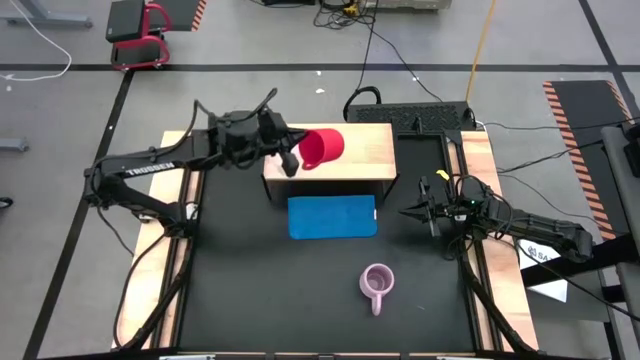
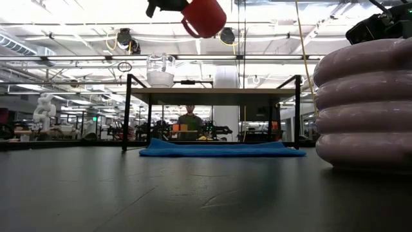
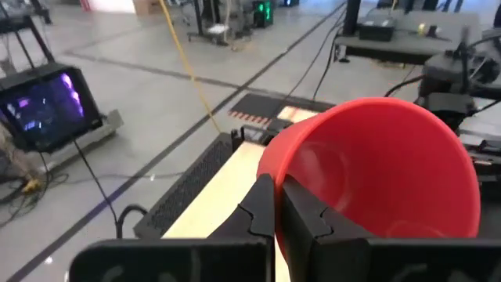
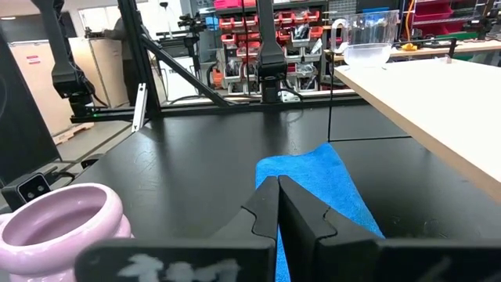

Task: Stack small to large cups/mugs on shelf
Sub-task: Put the red mug on the shelf

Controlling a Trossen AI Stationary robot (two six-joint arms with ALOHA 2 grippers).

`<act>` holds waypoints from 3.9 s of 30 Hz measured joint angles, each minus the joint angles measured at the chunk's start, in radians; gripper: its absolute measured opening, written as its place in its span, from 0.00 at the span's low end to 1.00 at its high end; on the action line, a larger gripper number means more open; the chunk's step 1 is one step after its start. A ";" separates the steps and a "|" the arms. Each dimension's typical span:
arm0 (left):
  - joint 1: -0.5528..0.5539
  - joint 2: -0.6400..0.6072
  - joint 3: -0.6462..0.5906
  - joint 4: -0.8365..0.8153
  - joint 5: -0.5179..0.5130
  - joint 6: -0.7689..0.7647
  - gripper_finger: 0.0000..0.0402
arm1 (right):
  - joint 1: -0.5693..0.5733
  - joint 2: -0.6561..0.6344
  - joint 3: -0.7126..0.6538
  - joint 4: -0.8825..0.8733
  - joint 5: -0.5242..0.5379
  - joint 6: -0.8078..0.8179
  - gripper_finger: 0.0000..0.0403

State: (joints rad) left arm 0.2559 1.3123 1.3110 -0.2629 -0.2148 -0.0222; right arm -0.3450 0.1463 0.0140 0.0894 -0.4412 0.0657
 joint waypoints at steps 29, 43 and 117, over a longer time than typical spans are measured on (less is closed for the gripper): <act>0.066 0.295 0.533 -0.533 0.040 -0.089 0.01 | 0.000 0.000 0.000 0.003 0.000 0.001 0.00; 0.136 0.454 0.742 -0.734 0.136 -0.242 0.01 | 0.000 0.000 0.000 0.001 0.000 0.001 0.00; 0.054 0.578 0.807 -1.021 0.080 -0.308 0.01 | 0.000 0.025 0.000 -0.005 -0.001 0.001 0.00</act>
State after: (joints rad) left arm 0.3100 1.8900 2.1178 -1.2839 -0.1345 -0.3305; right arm -0.3451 0.1711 0.0140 0.0849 -0.4419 0.0669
